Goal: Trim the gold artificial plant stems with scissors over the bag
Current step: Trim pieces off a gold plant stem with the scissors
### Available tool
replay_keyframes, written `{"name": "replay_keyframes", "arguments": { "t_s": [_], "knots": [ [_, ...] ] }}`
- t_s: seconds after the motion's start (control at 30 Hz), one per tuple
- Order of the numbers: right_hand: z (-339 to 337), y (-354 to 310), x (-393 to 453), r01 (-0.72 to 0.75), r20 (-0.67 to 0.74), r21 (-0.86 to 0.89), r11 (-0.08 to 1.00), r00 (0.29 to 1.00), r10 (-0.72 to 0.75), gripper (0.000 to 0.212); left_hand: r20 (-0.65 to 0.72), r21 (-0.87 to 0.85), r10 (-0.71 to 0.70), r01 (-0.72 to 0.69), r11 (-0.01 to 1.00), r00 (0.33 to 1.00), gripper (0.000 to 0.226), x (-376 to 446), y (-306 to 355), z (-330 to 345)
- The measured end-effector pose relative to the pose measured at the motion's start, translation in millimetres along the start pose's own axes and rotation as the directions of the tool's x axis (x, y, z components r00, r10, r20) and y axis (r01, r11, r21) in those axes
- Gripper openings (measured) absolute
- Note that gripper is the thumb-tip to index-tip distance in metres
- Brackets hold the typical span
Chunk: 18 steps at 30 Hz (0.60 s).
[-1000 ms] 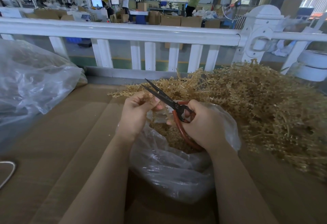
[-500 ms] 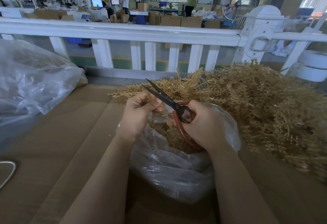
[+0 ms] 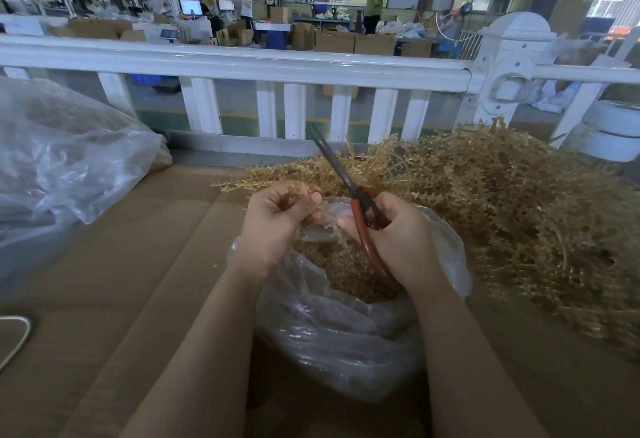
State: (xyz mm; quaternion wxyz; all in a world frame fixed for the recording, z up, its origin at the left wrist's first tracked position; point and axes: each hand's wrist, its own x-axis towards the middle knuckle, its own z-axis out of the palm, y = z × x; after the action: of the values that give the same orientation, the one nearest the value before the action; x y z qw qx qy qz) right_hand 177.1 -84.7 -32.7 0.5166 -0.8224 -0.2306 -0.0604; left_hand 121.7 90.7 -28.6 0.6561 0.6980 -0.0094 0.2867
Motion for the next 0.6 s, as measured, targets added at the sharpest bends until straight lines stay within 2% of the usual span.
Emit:
{"name": "replay_keyframes", "arguments": {
  "t_s": [0.2,0.3,0.37,0.5,0.6],
  "knots": [
    [0.1,-5.5,3.1,-0.078,0.085,0.24,0.968,0.995,0.059,0.031,0.02,0.02,0.023,-0.024,1.0,1.0,0.013,-2.2,-0.8,3.8],
    [-3.7,-11.0,0.4,-0.121,0.132,0.364,0.923,0.988,0.077,0.03,0.03,0.004,0.017,-0.017,1.0,0.999,0.012,-3.1,-2.1,9.0],
    [-5.1,-11.7,-0.1,-0.143,0.148,0.377,0.915,0.985,0.093,0.029,0.018,-0.04,-0.013,0.014,0.999,1.0,0.008,-3.5,-1.0,12.3],
    [-5.5,-9.2,0.6,-0.152,0.116,0.45,0.88,0.987,0.111,0.018,-0.013,-0.246,-0.136,0.128,0.961,0.991,0.052,-2.3,4.9,9.4],
    [-7.6,-3.7,3.4,-0.141,0.077,0.554,0.82,0.99,0.118,0.022,-0.003,-0.263,-0.215,0.207,0.942,0.977,0.068,0.1,5.3,4.7]
  ]
}}
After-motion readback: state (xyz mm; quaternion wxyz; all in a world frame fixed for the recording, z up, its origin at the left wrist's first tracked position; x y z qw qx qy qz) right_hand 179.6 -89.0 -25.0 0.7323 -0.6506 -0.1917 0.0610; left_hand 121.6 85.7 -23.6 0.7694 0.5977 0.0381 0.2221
